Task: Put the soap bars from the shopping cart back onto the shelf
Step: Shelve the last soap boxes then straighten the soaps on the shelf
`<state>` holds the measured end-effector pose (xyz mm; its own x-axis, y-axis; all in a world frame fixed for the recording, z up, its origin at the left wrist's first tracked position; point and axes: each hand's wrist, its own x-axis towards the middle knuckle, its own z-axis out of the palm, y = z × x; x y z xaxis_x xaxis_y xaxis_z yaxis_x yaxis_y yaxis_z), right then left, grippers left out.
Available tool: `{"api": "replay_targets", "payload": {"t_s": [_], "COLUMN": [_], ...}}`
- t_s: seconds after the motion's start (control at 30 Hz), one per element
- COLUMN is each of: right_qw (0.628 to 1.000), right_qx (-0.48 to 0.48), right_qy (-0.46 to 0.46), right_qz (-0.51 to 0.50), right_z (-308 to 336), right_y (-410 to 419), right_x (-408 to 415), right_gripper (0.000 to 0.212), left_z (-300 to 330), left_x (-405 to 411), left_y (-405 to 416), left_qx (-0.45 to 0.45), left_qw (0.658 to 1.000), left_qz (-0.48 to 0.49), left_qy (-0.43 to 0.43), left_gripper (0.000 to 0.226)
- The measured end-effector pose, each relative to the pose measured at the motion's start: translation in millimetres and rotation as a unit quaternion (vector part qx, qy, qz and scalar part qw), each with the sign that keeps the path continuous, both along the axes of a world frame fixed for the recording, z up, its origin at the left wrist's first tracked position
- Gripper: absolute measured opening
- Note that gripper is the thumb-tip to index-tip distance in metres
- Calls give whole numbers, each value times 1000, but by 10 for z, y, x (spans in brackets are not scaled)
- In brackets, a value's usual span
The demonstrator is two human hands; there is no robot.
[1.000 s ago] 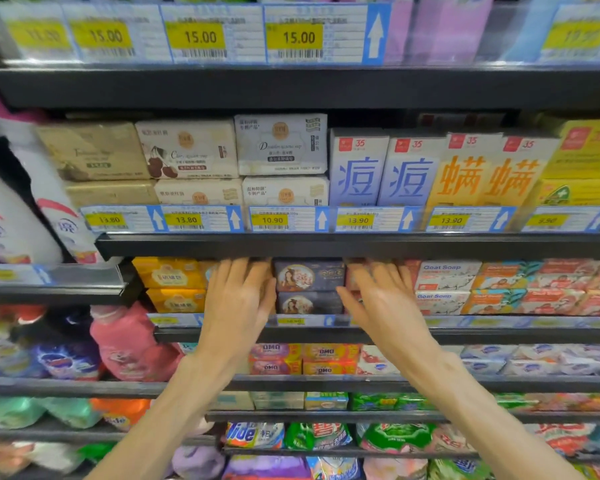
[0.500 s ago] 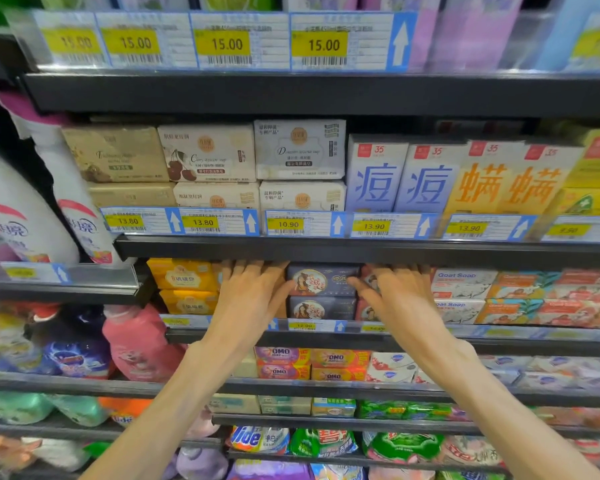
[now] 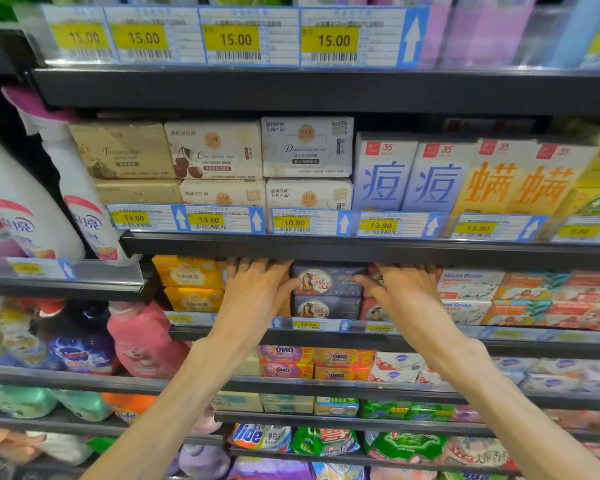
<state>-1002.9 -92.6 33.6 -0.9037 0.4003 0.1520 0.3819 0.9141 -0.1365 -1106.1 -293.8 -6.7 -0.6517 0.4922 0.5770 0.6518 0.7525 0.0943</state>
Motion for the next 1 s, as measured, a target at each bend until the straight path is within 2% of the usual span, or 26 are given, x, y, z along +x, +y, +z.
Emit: {"api": "replay_targets", "payload": {"t_s": [0.2,0.37,0.57,0.63,0.73,0.8,1.0], "right_qw": [1000,997,998,999,995,984,968], "right_qx": [2,-10,0,12,56,75,119], "right_qy": [-16,-67,-63,-28,79,150,214], "right_qz": [-5,-21,-21,-10,31,53,53], "right_z": [23,72,52,-2,-156,-255,-478], "right_y": [-4,-20,-4,15,101,156,427], "right_x": [-15,-18,-14,11,123,241,579], "right_gripper": [44,49,49,49,52,46,46], "left_z": [-29,-48,-48,-51,-88,-118,-112], "left_x": [13,-18,-18,-19,15,90,452], "left_y": [-2,2,2,-7,1,37,443], "left_qx": [12,14,10,13,15,18,6], "left_qw": [1000,1000,1000,1000,999,997,982], "left_qz": [-8,-8,-14,-14,-29,-66,-183], "left_qy": [13,12,19,17,27,36,55], "left_gripper": [36,36,36,36,40,44,47]}}
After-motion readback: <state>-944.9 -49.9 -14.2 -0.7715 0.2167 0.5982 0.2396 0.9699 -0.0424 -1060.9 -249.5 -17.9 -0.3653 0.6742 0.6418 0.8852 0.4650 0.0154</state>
